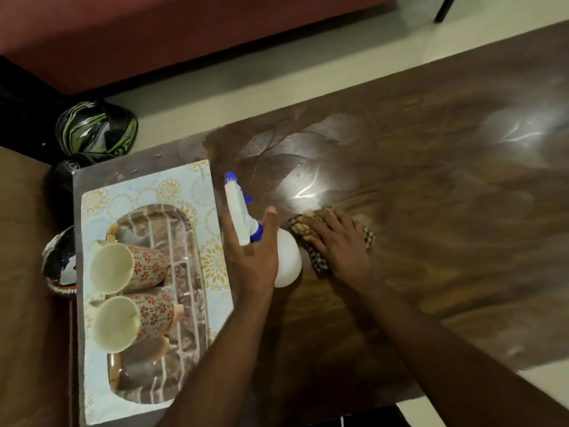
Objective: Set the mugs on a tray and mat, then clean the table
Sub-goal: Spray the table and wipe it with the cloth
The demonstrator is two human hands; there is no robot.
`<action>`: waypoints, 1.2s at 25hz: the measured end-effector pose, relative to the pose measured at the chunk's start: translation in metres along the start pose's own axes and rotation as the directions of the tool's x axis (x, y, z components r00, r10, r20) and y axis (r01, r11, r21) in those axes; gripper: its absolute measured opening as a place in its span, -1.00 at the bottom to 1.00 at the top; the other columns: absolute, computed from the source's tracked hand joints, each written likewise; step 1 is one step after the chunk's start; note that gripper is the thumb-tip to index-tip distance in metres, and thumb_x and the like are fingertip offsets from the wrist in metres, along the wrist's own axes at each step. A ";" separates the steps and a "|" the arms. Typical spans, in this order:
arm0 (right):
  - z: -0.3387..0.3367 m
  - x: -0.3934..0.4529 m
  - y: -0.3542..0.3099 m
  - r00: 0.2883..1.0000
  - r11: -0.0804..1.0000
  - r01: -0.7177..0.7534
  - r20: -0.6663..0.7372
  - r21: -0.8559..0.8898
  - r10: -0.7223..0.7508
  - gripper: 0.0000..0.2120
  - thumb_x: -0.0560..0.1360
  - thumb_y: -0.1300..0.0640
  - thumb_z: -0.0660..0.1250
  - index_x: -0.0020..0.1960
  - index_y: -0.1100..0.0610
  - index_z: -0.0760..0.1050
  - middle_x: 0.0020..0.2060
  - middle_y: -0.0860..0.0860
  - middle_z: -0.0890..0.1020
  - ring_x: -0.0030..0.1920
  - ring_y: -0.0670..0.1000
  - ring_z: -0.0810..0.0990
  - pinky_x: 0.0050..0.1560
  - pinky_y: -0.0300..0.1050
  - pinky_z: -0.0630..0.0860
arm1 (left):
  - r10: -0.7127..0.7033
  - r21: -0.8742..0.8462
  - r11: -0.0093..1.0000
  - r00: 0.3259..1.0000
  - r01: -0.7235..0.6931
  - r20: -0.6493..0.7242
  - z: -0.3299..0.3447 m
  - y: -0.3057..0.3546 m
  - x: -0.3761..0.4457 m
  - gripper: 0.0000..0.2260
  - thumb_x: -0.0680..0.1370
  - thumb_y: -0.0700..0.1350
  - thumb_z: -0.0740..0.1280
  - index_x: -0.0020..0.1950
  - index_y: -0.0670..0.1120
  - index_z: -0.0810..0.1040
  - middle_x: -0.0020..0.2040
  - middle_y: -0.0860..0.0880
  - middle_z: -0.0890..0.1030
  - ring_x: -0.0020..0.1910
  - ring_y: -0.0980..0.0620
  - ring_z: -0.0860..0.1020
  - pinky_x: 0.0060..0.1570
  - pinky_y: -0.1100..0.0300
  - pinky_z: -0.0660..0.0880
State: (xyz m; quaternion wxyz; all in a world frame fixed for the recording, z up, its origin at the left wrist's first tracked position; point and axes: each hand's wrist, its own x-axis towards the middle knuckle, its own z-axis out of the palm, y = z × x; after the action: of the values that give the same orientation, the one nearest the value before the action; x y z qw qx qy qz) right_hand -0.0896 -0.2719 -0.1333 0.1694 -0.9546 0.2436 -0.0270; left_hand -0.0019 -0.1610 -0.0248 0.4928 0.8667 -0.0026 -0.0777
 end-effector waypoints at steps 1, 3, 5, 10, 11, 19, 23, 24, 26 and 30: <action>-0.007 -0.013 0.007 0.998 0.998 -0.065 -0.009 0.003 0.065 -0.60 0.53 -0.11 0.08 0.26 -0.04 0.50 0.22 0.03 0.56 0.23 0.15 0.44 0.13 0.07 0.30 | 0.129 0.025 0.991 0.992 -0.129 0.010 -0.001 0.005 -0.006 -0.32 0.49 -0.03 0.47 0.51 -0.13 0.25 0.22 0.26 0.32 0.17 0.55 0.21 0.06 0.71 0.12; -0.023 -0.040 0.023 0.988 0.988 -0.153 -0.018 -0.018 0.153 -0.59 0.53 -0.13 0.07 0.28 -0.08 0.49 0.24 0.01 0.55 0.24 0.14 0.45 0.14 0.03 0.22 | 0.303 0.058 0.950 0.951 -0.307 0.059 0.002 0.016 -0.017 -0.33 0.49 -0.05 0.47 0.49 -0.13 0.22 0.20 0.30 0.32 0.07 0.63 0.25 0.01 0.71 0.18; -0.044 -0.061 0.045 0.973 0.975 -0.223 -0.066 -0.021 0.221 -0.59 0.53 -0.14 0.06 0.28 -0.10 0.50 0.24 -0.01 0.55 0.23 0.12 0.44 0.14 0.03 0.22 | 0.302 0.058 0.949 0.946 -0.310 0.115 0.023 0.034 -0.030 -0.33 0.49 -0.09 0.48 0.49 -0.18 0.22 0.25 0.11 0.37 0.10 0.43 0.34 0.00 0.73 0.16; -0.081 -0.085 0.116 0.931 0.945 -0.326 -0.180 -0.021 0.317 -0.62 0.51 -0.11 0.12 0.25 -0.10 0.53 0.22 -0.03 0.56 0.24 0.12 0.46 0.19 0.05 0.24 | 0.236 -0.107 0.971 0.939 -0.215 0.249 0.105 0.079 -0.069 -0.27 0.50 -0.07 0.46 0.55 -0.10 0.13 0.24 0.21 0.43 0.10 0.42 0.44 0.02 0.68 0.23; -0.088 -0.091 0.139 0.923 0.941 -0.338 -0.198 -0.008 0.330 -0.62 0.51 -0.11 0.13 0.25 -0.10 0.53 0.22 -0.03 0.56 0.24 0.11 0.44 0.20 0.05 0.24 | 0.233 -0.143 0.970 0.929 -0.199 0.287 0.130 0.088 -0.080 -0.28 0.52 -0.10 0.45 0.55 -0.11 0.11 0.11 0.33 0.39 -0.02 0.56 0.43 -0.08 0.70 0.24; -0.147 -0.153 0.347 0.839 0.866 -0.500 -0.239 0.014 0.489 -0.63 0.53 -0.09 0.10 0.25 -0.10 0.51 0.21 -0.02 0.55 0.22 0.11 0.45 0.18 0.03 0.22 | 0.320 -0.262 0.938 0.854 -0.226 0.409 0.364 0.177 -0.210 -0.27 0.55 -0.06 0.40 0.58 -0.13 0.04 0.38 0.16 0.42 0.17 0.44 0.42 -0.11 0.70 0.27; -0.178 -0.189 0.460 0.777 0.801 -0.597 -0.276 -0.041 0.566 -0.63 0.56 -0.08 0.07 0.30 -0.11 0.47 0.27 0.01 0.51 0.28 0.12 0.36 0.24 0.09 0.20 | 0.405 -0.313 0.909 0.762 -0.275 0.505 0.474 0.211 -0.279 -0.25 0.54 -0.01 0.41 0.56 -0.15 0.03 0.56 -0.16 0.22 0.27 0.11 0.41 0.04 0.59 0.39; -0.182 -0.194 0.475 0.774 0.793 -0.607 -0.266 -0.055 0.574 -0.62 0.56 -0.09 0.06 0.30 -0.11 0.47 0.28 0.01 0.50 0.30 0.11 0.33 0.26 0.10 0.18 | 0.445 -0.337 0.891 0.739 -0.305 0.506 0.490 0.219 -0.290 -0.25 0.53 -0.03 0.42 0.55 -0.17 0.04 0.56 -0.17 0.21 0.32 0.07 0.40 0.12 0.51 0.42; -0.181 -0.207 0.502 0.770 0.781 -0.622 -0.215 -0.050 0.600 -0.59 0.56 -0.14 0.02 0.33 -0.12 0.43 0.31 0.00 0.48 0.34 0.11 0.31 0.30 0.13 0.20 | 0.521 -0.384 0.849 0.700 -0.364 0.488 0.518 0.230 -0.311 -0.26 0.51 -0.07 0.45 0.51 -0.24 0.08 0.53 -0.23 0.22 0.42 -0.02 0.32 0.27 0.39 0.41; -0.161 -0.222 0.515 0.794 0.807 -0.591 -0.195 -0.020 0.576 -0.55 0.56 -0.22 0.00 0.42 -0.18 0.26 0.37 -0.02 0.42 0.40 0.11 0.24 0.36 0.15 0.09 | 0.566 -0.403 0.818 0.701 -0.411 0.435 0.542 0.229 -0.323 -0.29 0.49 -0.10 0.47 0.46 -0.31 0.14 0.46 -0.22 0.27 0.38 0.01 0.31 0.24 0.40 0.40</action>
State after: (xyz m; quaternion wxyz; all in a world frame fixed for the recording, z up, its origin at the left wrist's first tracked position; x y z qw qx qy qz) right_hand -0.5417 -0.6411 -0.1480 0.1089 -0.8324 0.5412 -0.0495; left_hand -0.3786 -0.7152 -0.0590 0.5898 0.6991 -0.3612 -0.1813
